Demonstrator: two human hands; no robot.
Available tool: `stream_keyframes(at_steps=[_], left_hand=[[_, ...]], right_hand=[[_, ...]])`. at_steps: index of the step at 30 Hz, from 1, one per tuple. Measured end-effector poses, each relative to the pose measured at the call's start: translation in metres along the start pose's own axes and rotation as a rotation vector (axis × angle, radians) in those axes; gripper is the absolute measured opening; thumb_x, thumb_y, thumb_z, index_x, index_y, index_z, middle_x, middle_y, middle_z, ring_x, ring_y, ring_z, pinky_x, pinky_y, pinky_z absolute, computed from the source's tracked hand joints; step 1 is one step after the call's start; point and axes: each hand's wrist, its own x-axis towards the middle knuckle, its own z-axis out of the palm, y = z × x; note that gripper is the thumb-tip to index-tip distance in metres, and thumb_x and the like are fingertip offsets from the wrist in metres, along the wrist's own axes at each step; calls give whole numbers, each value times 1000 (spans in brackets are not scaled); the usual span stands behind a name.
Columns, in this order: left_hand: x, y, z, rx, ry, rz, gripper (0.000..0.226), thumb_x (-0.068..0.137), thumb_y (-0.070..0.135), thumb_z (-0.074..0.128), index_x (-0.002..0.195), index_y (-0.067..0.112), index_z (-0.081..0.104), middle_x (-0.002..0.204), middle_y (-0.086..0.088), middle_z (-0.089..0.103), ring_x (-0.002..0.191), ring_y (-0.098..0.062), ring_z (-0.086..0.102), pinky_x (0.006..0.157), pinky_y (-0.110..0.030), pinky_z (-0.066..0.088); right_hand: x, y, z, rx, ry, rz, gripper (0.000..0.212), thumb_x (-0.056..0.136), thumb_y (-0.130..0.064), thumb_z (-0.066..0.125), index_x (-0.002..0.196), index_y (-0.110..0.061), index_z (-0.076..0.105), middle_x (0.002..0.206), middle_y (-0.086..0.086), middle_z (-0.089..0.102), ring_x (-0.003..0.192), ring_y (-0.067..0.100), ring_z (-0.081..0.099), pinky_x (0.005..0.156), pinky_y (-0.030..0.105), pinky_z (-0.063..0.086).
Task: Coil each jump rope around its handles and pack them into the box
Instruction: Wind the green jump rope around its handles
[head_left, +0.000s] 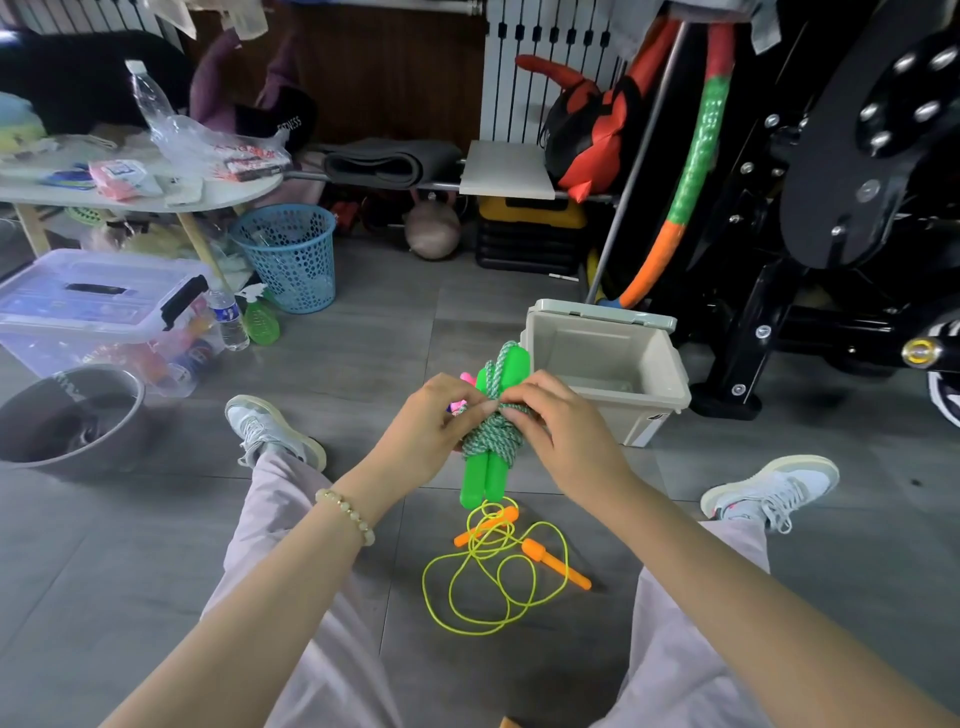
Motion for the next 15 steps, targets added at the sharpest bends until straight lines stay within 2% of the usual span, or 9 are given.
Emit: stream_keyframes(at_steps=[4,6,8,9,10,11,13,15], left_hand=[[-2,1,6,-24,76,10,10,91,18,60,81,19,61,92,3,46,88,-28,60,66,-38,58],[-3,-1,11,-117,165,-44,8,89,20,63,93,19,57,100,2,49,90,-25,59,70,-31,56],[-2,1,14,-373,167,-239,42,84,34,68,115,17,46,113,-7,55,93,-24,61,82,-34,54],[-2,2,15,-514,115,-352,52,83,42,68,121,14,44,113,-11,59,92,-26,64,87,-40,54],[-3,5,16,-637,47,-430,52,86,44,62,122,10,48,107,-14,65,88,-27,66,87,-42,55],[-6,9,16,-703,-3,-467,47,90,43,57,119,6,54,99,-13,68,83,-26,68,84,-40,56],[-5,9,15,-739,34,-462,43,94,38,52,114,2,61,92,-10,71,77,-21,68,73,-32,57],[-3,7,13,-762,121,-433,41,95,35,52,115,1,61,88,-6,71,71,-15,68,63,-26,55]], right_hand=[[2,3,2,121,24,59,22,92,-24,50,97,-10,65,92,-3,53,83,10,52,73,25,43],[4,1,3,267,66,129,13,91,-19,54,92,-12,65,89,-4,53,83,8,52,75,19,43],[6,-3,6,395,101,183,8,91,-13,57,89,-16,64,86,-6,54,82,2,53,78,12,40],[7,-5,7,434,112,205,9,91,-11,58,88,-17,63,85,-8,55,81,-1,52,78,10,39],[8,-7,8,459,122,225,9,90,-10,59,87,-17,64,85,-8,55,80,-3,52,77,8,38],[8,-8,9,485,136,239,9,90,-10,59,87,-16,64,86,-7,55,81,-4,53,77,7,38],[5,-8,10,495,173,221,4,88,-14,62,92,-15,64,92,-3,54,86,-3,54,80,9,41],[2,-9,11,410,200,150,18,83,-24,67,98,-15,62,98,0,53,92,3,54,83,15,44]])
